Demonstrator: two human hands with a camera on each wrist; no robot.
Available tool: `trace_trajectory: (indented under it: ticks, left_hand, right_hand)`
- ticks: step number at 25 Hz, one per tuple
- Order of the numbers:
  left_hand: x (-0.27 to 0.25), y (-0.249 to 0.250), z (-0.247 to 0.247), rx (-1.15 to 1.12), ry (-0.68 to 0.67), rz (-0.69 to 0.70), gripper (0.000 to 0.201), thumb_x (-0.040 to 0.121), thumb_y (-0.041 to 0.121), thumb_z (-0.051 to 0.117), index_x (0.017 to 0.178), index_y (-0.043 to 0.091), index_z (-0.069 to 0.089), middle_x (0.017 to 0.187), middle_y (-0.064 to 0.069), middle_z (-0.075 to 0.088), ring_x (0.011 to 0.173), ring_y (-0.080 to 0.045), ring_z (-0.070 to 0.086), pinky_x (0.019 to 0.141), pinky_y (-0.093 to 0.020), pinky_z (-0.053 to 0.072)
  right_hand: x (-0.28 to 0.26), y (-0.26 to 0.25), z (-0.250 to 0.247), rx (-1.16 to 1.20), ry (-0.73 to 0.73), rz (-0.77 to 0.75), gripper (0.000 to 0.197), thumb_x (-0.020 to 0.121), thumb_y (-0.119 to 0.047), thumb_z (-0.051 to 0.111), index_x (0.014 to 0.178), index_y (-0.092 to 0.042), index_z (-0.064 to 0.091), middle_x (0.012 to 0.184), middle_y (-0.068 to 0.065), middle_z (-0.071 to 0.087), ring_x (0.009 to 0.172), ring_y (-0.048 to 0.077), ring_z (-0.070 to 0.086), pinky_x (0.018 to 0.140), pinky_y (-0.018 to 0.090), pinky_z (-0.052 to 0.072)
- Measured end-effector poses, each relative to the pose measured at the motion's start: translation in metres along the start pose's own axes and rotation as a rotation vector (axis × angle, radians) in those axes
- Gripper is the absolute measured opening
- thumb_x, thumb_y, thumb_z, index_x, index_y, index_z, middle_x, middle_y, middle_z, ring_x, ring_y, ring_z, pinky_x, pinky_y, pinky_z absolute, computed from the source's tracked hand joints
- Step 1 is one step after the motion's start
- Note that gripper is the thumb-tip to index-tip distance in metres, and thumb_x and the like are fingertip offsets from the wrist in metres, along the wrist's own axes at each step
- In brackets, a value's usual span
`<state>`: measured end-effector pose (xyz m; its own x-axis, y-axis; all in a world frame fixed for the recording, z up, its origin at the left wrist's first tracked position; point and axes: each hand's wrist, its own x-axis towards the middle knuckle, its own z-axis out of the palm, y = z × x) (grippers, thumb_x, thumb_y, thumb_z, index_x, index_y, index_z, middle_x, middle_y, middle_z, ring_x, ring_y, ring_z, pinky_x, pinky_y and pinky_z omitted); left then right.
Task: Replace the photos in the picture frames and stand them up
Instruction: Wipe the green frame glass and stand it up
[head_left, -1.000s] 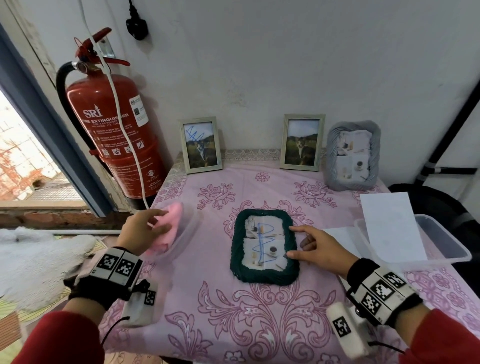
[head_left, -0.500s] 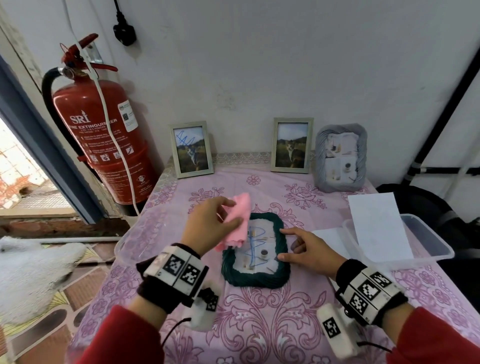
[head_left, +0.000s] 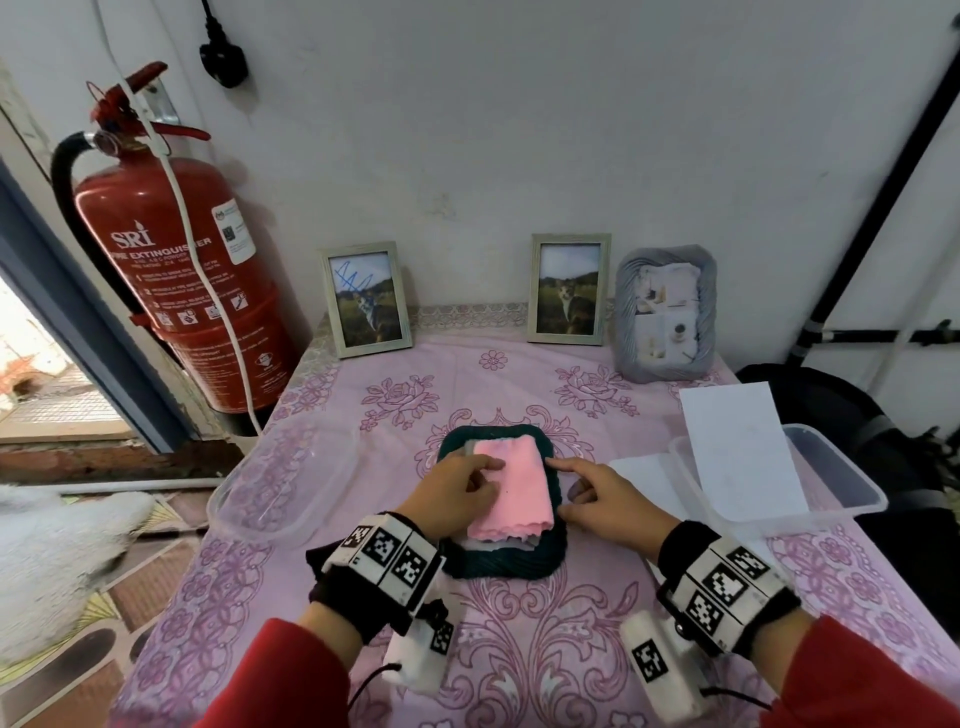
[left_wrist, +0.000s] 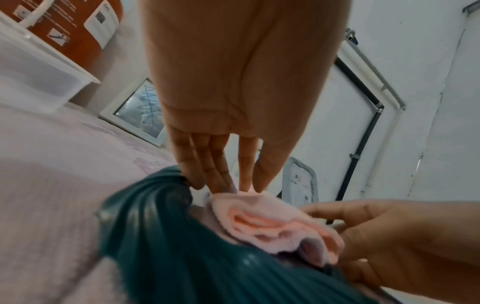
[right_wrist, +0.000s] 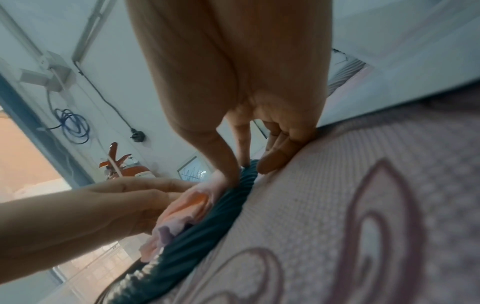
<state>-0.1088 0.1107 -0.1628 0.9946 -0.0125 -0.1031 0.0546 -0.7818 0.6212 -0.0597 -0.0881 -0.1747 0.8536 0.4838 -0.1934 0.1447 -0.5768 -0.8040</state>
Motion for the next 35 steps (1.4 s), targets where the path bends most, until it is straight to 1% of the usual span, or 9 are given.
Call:
trace_trajectory:
  ticks: [2, 4, 7, 10, 13, 16, 20, 25, 35]
  left_hand:
    - [-0.004, -0.002, -0.010, -0.054, 0.048, 0.025, 0.035, 0.089, 0.020, 0.059, 0.124, 0.016, 0.056, 0.100, -0.003, 0.052, 0.091, -0.013, 0.049, 0.082, -0.018, 0.038]
    - [-0.007, -0.009, -0.024, -0.008, 0.102, 0.042, 0.051, 0.081, 0.030, 0.070, 0.127, 0.017, 0.053, 0.116, -0.004, 0.053, 0.102, -0.013, 0.051, 0.091, -0.016, 0.037]
    - [-0.008, -0.016, -0.038, 0.181, -0.096, -0.005, 0.094, 0.068, 0.051, 0.075, 0.144, 0.016, 0.032, 0.149, -0.002, 0.033, 0.135, -0.016, 0.032, 0.107, -0.020, 0.023]
    - [-0.005, -0.020, -0.037, 0.374, -0.322, -0.022, 0.117, 0.065, 0.063, 0.072, 0.150, 0.017, 0.006, 0.159, 0.000, -0.002, 0.146, -0.014, -0.002, 0.119, -0.032, 0.006]
    - [-0.001, -0.026, -0.033, 0.530, -0.360, -0.003, 0.119, 0.063, 0.074, 0.064, 0.150, 0.024, 0.000, 0.158, 0.004, -0.012, 0.146, -0.013, -0.001, 0.120, -0.038, 0.010]
    - [0.000, -0.033, -0.030, 0.598, -0.323, 0.033, 0.120, 0.059, 0.082, 0.058, 0.149, 0.029, -0.002, 0.157, 0.009, -0.010, 0.144, -0.012, 0.017, 0.116, -0.041, 0.021]
    - [0.000, -0.037, -0.028, 0.593, -0.293, 0.080, 0.118, 0.059, 0.083, 0.056, 0.149, 0.030, 0.000, 0.158, 0.008, -0.009, 0.141, -0.012, 0.027, 0.112, -0.039, 0.027]
    - [-0.002, -0.037, -0.029, 0.584, -0.285, 0.082, 0.120, 0.058, 0.084, 0.056, 0.150, 0.028, 0.004, 0.157, 0.010, -0.011, 0.142, -0.010, 0.024, 0.112, -0.039, 0.030]
    - [-0.002, -0.041, -0.027, 0.586, -0.322, 0.095, 0.120, 0.059, 0.086, 0.051, 0.150, 0.027, -0.002, 0.155, 0.009, -0.019, 0.146, -0.012, 0.011, 0.111, -0.043, 0.028]
  right_hand:
    - [-0.002, -0.005, -0.003, -0.038, -0.012, 0.040, 0.057, 0.084, 0.006, 0.044, 0.137, -0.015, 0.043, 0.089, 0.002, 0.052, 0.081, 0.011, 0.050, 0.068, 0.012, 0.040]
    - [-0.003, -0.012, -0.005, -0.189, 0.039, 0.022, 0.053, 0.087, 0.002, 0.042, 0.138, -0.012, 0.041, 0.112, 0.012, 0.050, 0.103, 0.020, 0.051, 0.085, 0.017, 0.042]
    - [-0.001, -0.034, -0.001, -0.416, 0.178, -0.173, 0.043, 0.094, -0.022, 0.047, 0.136, -0.013, 0.043, 0.126, 0.010, 0.046, 0.123, 0.024, 0.039, 0.104, 0.034, 0.035]
    - [0.009, -0.049, 0.013, -0.647, -0.024, -0.332, 0.053, 0.092, -0.042, 0.049, 0.139, -0.019, 0.039, 0.141, 0.006, 0.040, 0.133, 0.022, 0.031, 0.110, 0.034, 0.024]
    - [0.023, -0.045, 0.024, -0.842, -0.225, -0.315, 0.072, 0.088, -0.053, 0.050, 0.146, -0.020, 0.025, 0.156, 0.005, 0.017, 0.144, 0.021, 0.015, 0.117, 0.036, 0.015]
    - [0.035, -0.040, 0.025, -0.787, -0.160, -0.368, 0.062, 0.087, -0.049, 0.054, 0.139, -0.019, 0.038, 0.147, 0.004, 0.033, 0.135, 0.020, 0.028, 0.112, 0.031, 0.023]
    - [0.041, -0.050, 0.024, -0.750, -0.155, -0.572, 0.019, 0.087, -0.027, 0.055, 0.100, -0.015, 0.063, 0.107, 0.003, 0.058, 0.105, 0.021, 0.048, 0.097, 0.027, 0.030]
    - [0.012, -0.041, 0.030, -0.674, -0.278, -0.718, 0.020, 0.093, -0.024, 0.050, 0.096, -0.014, 0.067, 0.107, 0.002, 0.059, 0.101, 0.014, 0.046, 0.094, 0.019, 0.030]
    - [0.056, -0.044, 0.003, -0.881, -0.143, -0.454, 0.021, 0.092, -0.021, 0.045, 0.105, -0.011, 0.059, 0.111, 0.004, 0.055, 0.105, 0.018, 0.046, 0.092, 0.025, 0.035]
